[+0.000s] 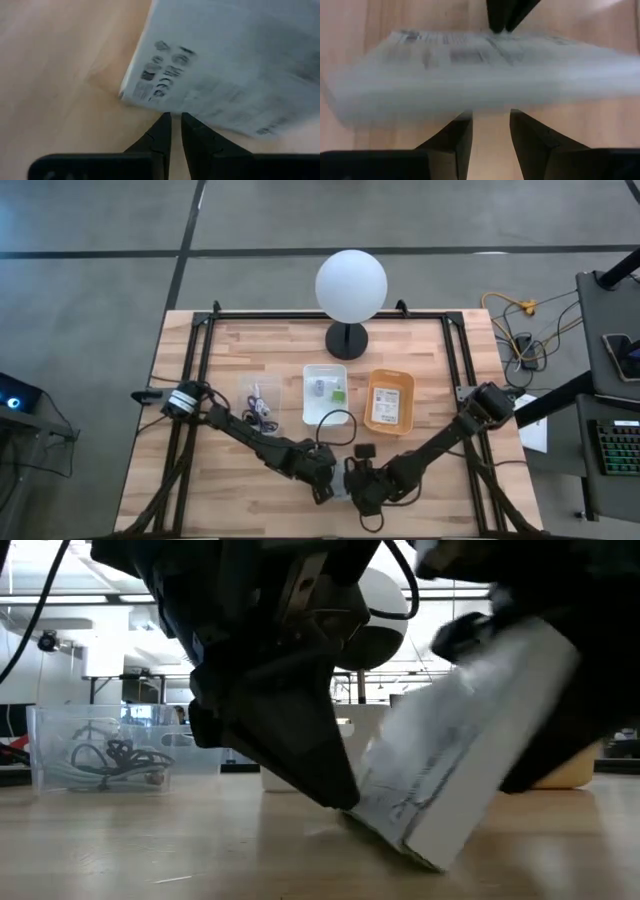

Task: Pick and place items into bin
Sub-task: Put the white card reader box into the yellow bin

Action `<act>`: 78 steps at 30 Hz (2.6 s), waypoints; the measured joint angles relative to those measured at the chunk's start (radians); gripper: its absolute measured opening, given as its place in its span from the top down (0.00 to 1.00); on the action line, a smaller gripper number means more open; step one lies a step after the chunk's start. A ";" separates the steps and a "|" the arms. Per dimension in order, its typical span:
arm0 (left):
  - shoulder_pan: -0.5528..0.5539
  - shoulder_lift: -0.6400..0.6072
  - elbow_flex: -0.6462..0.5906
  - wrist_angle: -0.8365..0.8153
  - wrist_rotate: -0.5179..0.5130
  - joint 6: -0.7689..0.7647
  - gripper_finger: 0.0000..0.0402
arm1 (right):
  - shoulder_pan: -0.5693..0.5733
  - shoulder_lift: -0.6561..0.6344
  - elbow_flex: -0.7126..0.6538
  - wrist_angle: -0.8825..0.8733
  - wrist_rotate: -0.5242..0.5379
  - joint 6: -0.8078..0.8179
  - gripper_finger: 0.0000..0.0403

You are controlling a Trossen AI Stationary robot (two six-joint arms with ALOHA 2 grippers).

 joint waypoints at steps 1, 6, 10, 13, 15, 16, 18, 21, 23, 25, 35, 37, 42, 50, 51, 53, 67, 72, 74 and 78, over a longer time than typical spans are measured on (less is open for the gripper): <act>0.001 0.003 -0.003 -0.005 -0.001 -0.001 0.93 | -0.005 0.000 0.005 0.000 0.000 -0.002 0.71; 0.002 0.003 -0.004 -0.003 0.002 0.002 0.93 | -0.018 0.000 0.032 -0.075 0.000 0.058 0.71; 0.002 0.003 -0.004 -0.002 0.002 0.002 0.93 | -0.019 -0.007 0.050 -0.104 -0.005 0.069 0.71; 0.003 -0.003 -0.005 -0.008 0.002 0.013 0.93 | -0.019 -0.016 0.062 -0.128 -0.024 0.089 0.71; 0.003 -0.007 -0.007 -0.012 0.000 0.027 0.93 | -0.017 -0.038 0.065 -0.132 -0.025 0.129 0.71; 0.003 -0.010 -0.009 -0.014 0.000 0.029 0.93 | -0.013 -0.046 0.065 -0.120 -0.020 0.131 0.71; 0.003 -0.013 -0.014 -0.012 -0.002 0.029 0.93 | -0.014 -0.056 0.066 -0.071 -0.016 0.091 0.71; 0.004 -0.014 -0.020 -0.008 -0.006 0.030 0.93 | -0.016 -0.051 0.066 -0.060 -0.017 0.061 0.71; 0.005 -0.014 -0.020 -0.006 -0.006 0.030 0.93 | -0.020 -0.047 0.066 -0.066 -0.017 0.065 0.71; 0.005 -0.014 -0.020 -0.006 -0.007 0.030 0.93 | -0.022 -0.047 0.066 -0.068 -0.015 0.065 0.71; 0.005 -0.015 -0.021 0.076 -0.021 0.036 0.93 | -0.040 -0.047 0.081 -0.006 0.061 0.017 0.71; 0.005 -0.015 -0.021 0.074 -0.023 0.037 0.93 | -0.044 -0.047 0.086 -0.007 0.061 0.018 0.71; 0.005 -0.015 -0.021 0.072 -0.023 0.038 0.93 | -0.043 -0.047 0.098 -0.033 0.060 0.010 0.71; 0.004 -0.019 -0.025 0.072 -0.023 0.038 0.93 | -0.043 -0.047 0.105 -0.070 0.061 -0.119 0.71; 0.003 -0.020 -0.025 0.072 -0.023 0.038 0.93 | -0.043 -0.047 0.105 -0.070 0.061 -0.147 0.71; 0.003 -0.023 -0.025 0.072 -0.023 0.042 0.93 | -0.042 -0.051 0.104 -0.070 0.061 -0.234 0.71; -0.013 -0.028 -0.020 0.184 -0.099 0.153 0.93 | -0.058 -0.085 0.103 -0.166 0.144 -0.551 0.62; -0.013 -0.028 -0.020 0.180 -0.102 0.153 0.93 | -0.068 -0.105 0.095 -0.261 0.086 -0.480 0.54; -0.013 -0.028 -0.021 0.183 -0.105 0.153 0.93 | -0.068 -0.110 0.089 -0.285 0.066 -0.451 0.52; -0.010 -0.028 -0.021 0.192 -0.125 0.154 0.93 | -0.054 -0.117 0.089 -0.368 0.014 -0.313 0.51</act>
